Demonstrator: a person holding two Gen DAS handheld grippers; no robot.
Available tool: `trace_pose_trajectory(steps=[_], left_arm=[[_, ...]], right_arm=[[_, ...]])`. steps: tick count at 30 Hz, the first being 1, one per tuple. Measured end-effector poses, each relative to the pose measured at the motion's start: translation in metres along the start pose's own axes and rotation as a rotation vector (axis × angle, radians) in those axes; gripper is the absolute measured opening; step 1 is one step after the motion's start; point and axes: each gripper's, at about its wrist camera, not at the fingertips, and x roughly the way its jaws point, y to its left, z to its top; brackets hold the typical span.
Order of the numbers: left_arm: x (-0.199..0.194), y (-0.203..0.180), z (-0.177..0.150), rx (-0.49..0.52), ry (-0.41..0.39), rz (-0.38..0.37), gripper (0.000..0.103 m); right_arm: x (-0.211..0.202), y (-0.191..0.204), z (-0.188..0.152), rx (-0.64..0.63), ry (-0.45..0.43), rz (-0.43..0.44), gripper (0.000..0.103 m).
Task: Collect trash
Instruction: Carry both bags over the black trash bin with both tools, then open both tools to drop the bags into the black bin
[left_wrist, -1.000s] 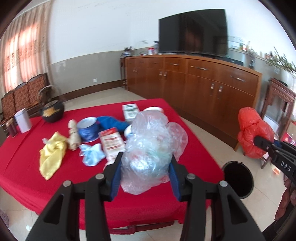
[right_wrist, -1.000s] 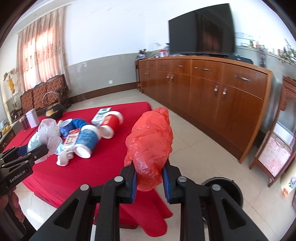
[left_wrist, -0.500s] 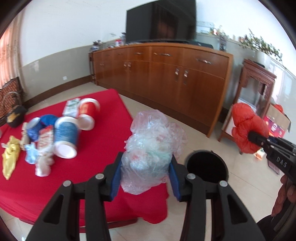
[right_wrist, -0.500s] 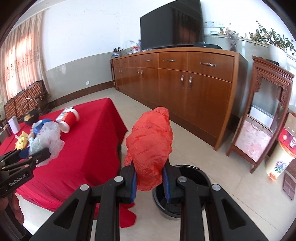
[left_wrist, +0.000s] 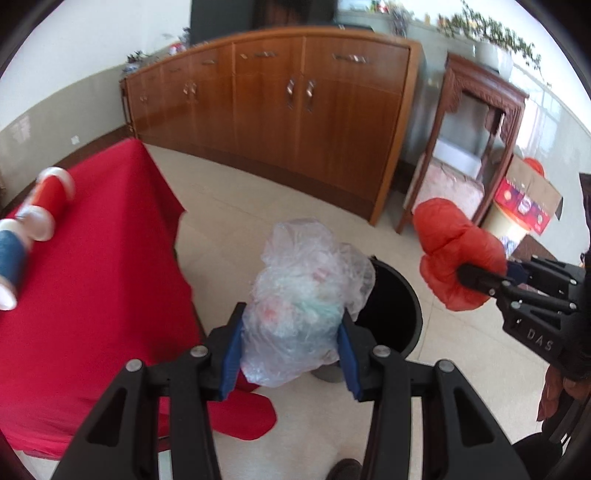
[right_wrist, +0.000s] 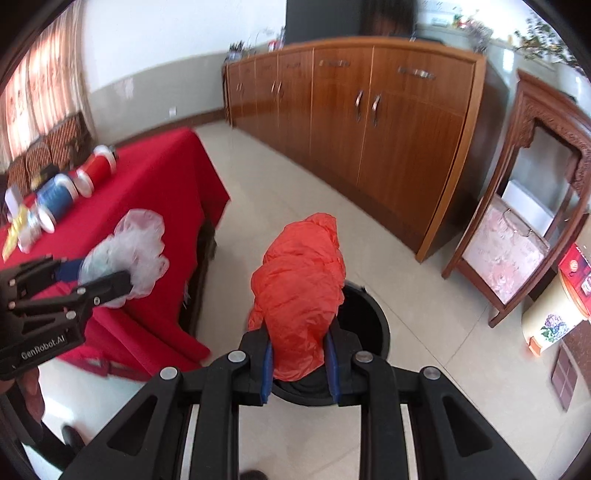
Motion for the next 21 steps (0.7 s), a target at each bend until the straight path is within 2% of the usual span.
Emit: trace_pose_trajectory(steps=[5, 10, 21], left_arm=[[0.037, -0.024, 0.001, 0.004, 0.058, -0.018, 0.047], [0.066, -0.038, -0.003, 0.004, 0.107, -0.021, 0.047], [0.106, -0.048, -0.01, 0.014, 0.173, -0.012, 0.047]], right_arm=[[0.046, -0.027, -0.014, -0.001, 0.093, 0.013, 0.025], [0.081, -0.041, -0.025, 0.029, 0.134, 0.022, 0.025], [0.115, -0.064, -0.042, 0.053, 0.18, 0.032, 0.025]])
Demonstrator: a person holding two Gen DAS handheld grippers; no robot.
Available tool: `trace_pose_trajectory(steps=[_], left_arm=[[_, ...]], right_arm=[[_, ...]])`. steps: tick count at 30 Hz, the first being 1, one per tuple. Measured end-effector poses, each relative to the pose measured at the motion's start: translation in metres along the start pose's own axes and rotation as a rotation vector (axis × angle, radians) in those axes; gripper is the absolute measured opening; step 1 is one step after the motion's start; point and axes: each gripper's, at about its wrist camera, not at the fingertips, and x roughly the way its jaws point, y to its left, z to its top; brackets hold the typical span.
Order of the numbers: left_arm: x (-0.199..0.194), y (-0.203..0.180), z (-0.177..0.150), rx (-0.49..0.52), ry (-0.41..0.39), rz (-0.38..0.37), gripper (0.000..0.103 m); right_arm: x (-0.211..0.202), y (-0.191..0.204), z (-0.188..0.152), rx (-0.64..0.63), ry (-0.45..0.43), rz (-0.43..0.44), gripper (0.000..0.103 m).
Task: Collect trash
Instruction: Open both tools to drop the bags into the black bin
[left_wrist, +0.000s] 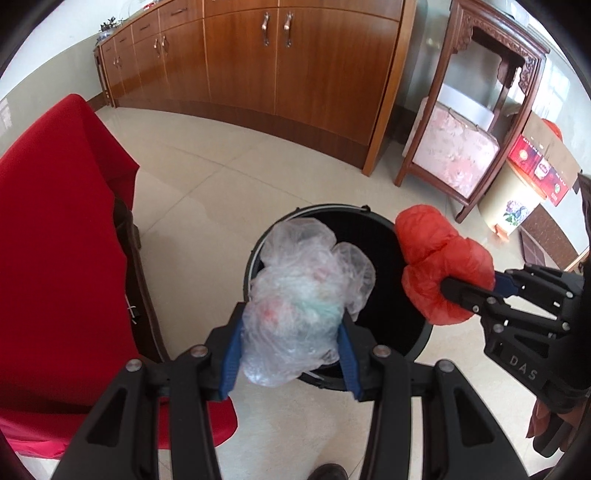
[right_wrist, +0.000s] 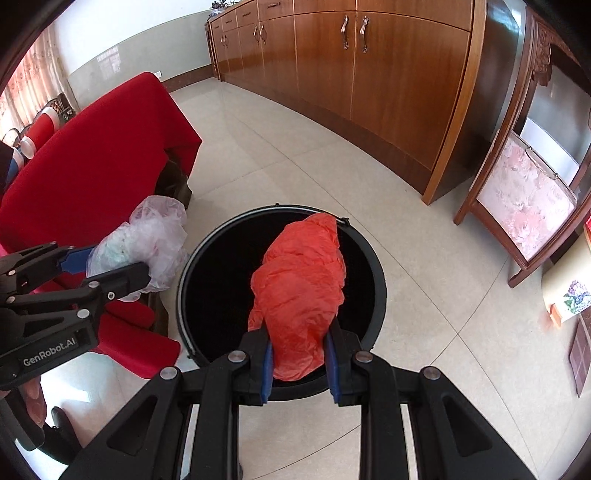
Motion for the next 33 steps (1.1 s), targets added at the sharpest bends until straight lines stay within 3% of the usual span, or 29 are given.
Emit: trace_pose_trajectory(steps=[13, 15, 16, 17, 18, 20, 22, 24, 29, 33], left_arm=[[0.03, -0.002, 0.0, -0.011, 0.06, -0.014, 0.047], [0.035, -0.002, 0.001, -0.021, 0.075, -0.03, 0.049], [0.037, -0.002, 0.002, -0.023, 0.08, -0.038, 0.055], [0.041, -0.001, 0.002, -0.029, 0.094, -0.054, 0.069], [0.044, 0.002, 0.001, -0.041, 0.101, -0.056, 0.076], [0.043, 0.008, -0.001, -0.053, 0.093, -0.013, 0.089], [0.04, 0.013, -0.003, -0.052, 0.087, 0.005, 0.096], [0.035, 0.014, -0.005, -0.042, 0.079, 0.03, 0.098], [0.021, 0.017, -0.008, -0.035, 0.062, 0.062, 0.098], [-0.001, 0.017, -0.008, -0.022, 0.02, 0.102, 0.098]], right_arm=[[0.032, -0.007, 0.001, -0.024, 0.052, 0.044, 0.025], [0.039, -0.008, 0.001, -0.027, 0.065, 0.056, 0.025], [0.045, -0.01, 0.001, -0.029, 0.087, 0.069, 0.025], [0.052, -0.011, -0.001, -0.036, 0.112, 0.062, 0.032], [0.055, -0.01, -0.002, -0.037, 0.127, 0.036, 0.053], [0.065, -0.02, -0.007, -0.005, 0.148, -0.012, 0.076], [0.066, -0.03, -0.01, 0.032, 0.144, -0.037, 0.078], [0.062, -0.037, -0.009, 0.065, 0.131, -0.068, 0.096], [0.04, -0.026, -0.004, 0.046, 0.076, -0.105, 0.103], [0.016, -0.015, 0.004, 0.024, 0.004, -0.122, 0.103]])
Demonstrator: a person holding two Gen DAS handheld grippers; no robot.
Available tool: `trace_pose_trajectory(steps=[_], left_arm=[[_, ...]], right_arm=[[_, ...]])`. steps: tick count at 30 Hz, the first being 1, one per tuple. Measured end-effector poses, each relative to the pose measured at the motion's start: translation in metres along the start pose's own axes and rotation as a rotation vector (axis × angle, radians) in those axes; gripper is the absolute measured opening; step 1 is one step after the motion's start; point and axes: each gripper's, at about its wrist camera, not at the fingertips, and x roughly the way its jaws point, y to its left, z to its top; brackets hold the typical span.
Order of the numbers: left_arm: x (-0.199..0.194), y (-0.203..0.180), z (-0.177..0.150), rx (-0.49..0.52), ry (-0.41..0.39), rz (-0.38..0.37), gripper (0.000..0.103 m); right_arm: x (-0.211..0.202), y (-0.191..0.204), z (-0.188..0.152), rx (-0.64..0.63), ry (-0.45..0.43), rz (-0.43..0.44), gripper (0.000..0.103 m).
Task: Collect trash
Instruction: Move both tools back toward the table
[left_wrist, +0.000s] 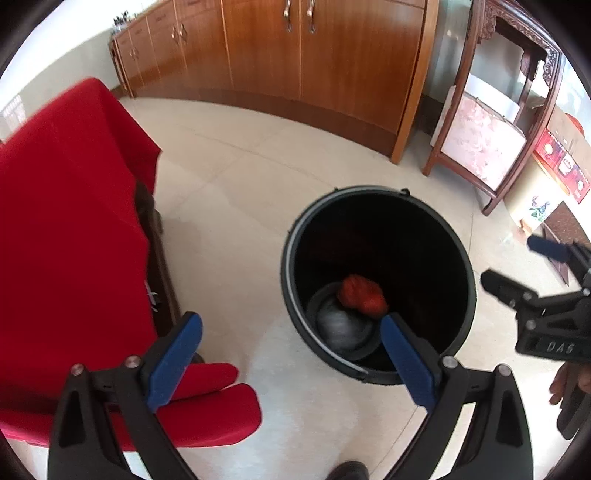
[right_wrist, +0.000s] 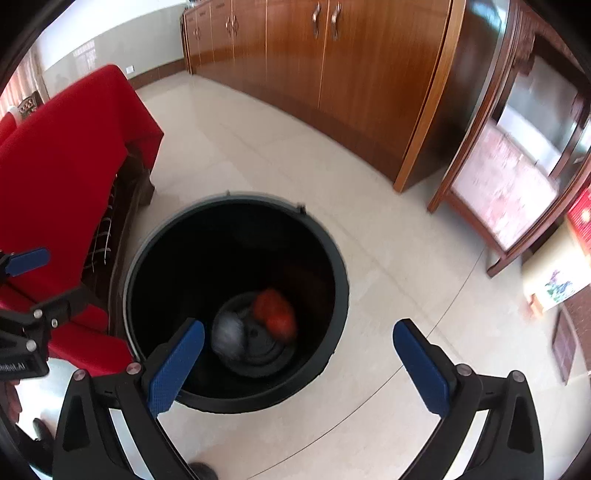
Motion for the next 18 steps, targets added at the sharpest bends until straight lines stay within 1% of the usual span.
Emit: trace_pose_trajectory(steps=[4, 10, 18], left_arm=[[-0.024, 0.006, 0.0, -0.009, -0.034, 0.022, 0.098], [-0.065, 0.014, -0.002, -0.002, -0.092, 0.037, 0.098], [-0.122, 0.043, -0.006, -0.042, -0.166, 0.048, 0.098]], right_arm=[[-0.035, 0.007, 0.009, 0.009, -0.078, 0.003, 0.103], [-0.074, 0.025, 0.01, 0.004, -0.132, 0.011, 0.103], [-0.135, 0.052, 0.013, -0.003, -0.21, 0.023, 0.103]])
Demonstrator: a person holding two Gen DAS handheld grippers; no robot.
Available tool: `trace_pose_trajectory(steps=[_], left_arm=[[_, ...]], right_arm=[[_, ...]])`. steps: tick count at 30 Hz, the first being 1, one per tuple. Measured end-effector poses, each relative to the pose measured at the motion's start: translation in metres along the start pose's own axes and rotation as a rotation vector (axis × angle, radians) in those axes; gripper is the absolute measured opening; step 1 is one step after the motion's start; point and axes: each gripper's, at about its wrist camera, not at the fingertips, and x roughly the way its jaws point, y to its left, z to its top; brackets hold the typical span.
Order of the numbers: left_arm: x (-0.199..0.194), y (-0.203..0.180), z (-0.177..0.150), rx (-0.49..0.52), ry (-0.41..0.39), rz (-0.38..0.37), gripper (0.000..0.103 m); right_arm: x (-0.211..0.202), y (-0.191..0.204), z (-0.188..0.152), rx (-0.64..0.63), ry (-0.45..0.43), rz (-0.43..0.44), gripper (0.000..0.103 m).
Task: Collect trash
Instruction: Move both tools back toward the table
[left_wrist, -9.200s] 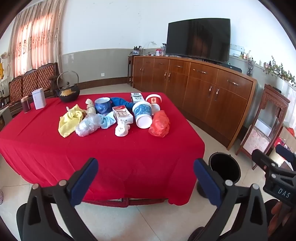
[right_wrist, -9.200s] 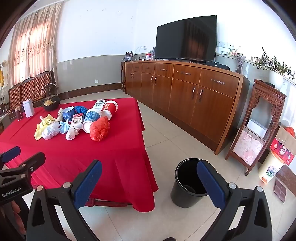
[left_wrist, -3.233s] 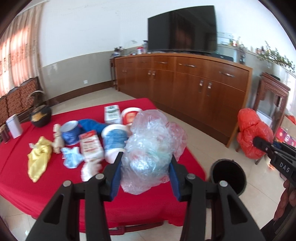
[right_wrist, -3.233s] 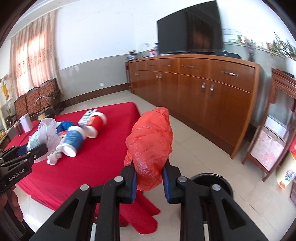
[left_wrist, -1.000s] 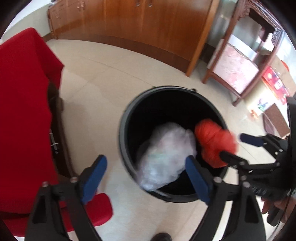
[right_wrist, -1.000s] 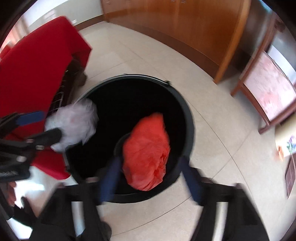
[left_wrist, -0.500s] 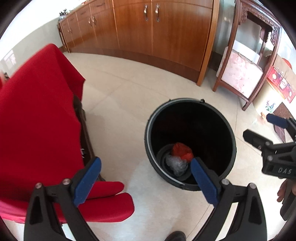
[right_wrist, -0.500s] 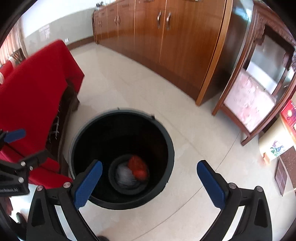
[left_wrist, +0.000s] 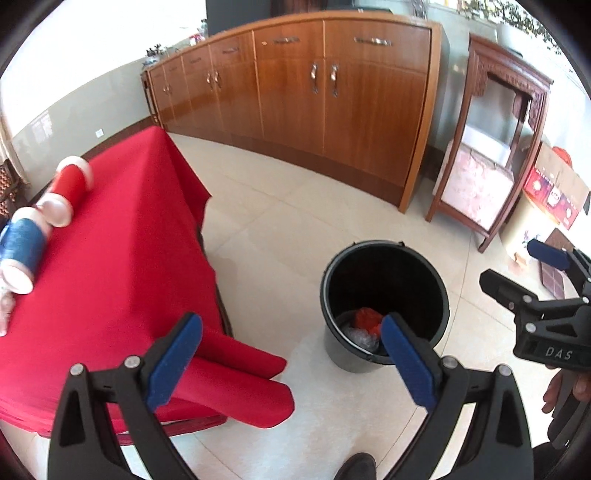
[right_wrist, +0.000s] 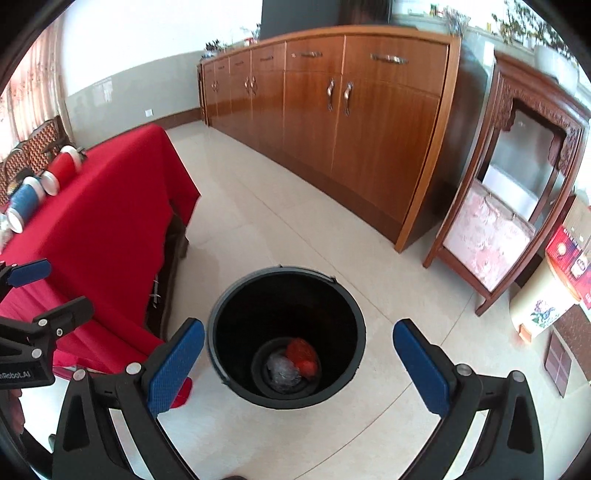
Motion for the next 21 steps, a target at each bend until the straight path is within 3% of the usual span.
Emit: trace_pose_trajectory(steps=[11, 21], left_arm=[[-0.052, 0.049, -0.009, -0.052, -0.081, 0.043, 0.098], [-0.092, 0.123, -0.028, -0.15, -0.147, 0.109, 0.099]], right_arm=[[-0.059, 0.065, 0.025, -0.079, -0.091, 0.03, 0.103], [-0.078, 0.137, 0.043, -0.154, -0.111, 0.093, 0.103]])
